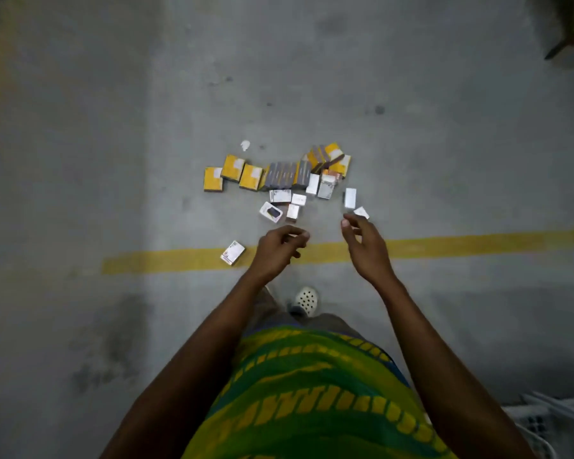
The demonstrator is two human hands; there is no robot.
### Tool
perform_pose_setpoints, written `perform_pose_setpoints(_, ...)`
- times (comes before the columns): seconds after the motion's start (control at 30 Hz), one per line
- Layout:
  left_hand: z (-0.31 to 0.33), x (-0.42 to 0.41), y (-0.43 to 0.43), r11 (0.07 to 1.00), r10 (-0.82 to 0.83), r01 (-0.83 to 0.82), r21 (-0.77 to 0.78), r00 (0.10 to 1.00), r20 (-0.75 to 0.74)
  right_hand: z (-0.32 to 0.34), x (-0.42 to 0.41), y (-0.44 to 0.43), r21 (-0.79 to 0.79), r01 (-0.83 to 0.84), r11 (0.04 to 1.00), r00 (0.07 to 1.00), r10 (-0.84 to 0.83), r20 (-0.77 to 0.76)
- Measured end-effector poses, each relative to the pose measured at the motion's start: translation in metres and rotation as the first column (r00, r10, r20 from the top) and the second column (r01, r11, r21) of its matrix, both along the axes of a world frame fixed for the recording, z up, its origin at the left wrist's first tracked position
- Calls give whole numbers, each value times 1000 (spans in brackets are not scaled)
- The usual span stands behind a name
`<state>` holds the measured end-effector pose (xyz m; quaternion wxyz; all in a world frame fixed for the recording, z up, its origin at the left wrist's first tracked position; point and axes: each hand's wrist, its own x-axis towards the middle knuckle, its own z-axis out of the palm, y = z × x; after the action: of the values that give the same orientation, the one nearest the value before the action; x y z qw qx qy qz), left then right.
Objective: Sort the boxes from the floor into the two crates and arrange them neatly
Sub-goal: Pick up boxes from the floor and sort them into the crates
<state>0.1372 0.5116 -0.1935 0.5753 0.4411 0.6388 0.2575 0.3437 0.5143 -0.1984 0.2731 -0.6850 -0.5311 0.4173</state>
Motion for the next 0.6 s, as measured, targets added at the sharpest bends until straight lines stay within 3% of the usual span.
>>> perform_pose_setpoints(0.47,-48,-31,208,983,148,-147,-108,989,0,-22,-10,193,-98,-7,995,999,10,30)
perform_pose_setpoints(0.6,-80,-40,260,973,159,-162,-167,987,-30,-56,-19,250,-136,49,989,999,-46,26)
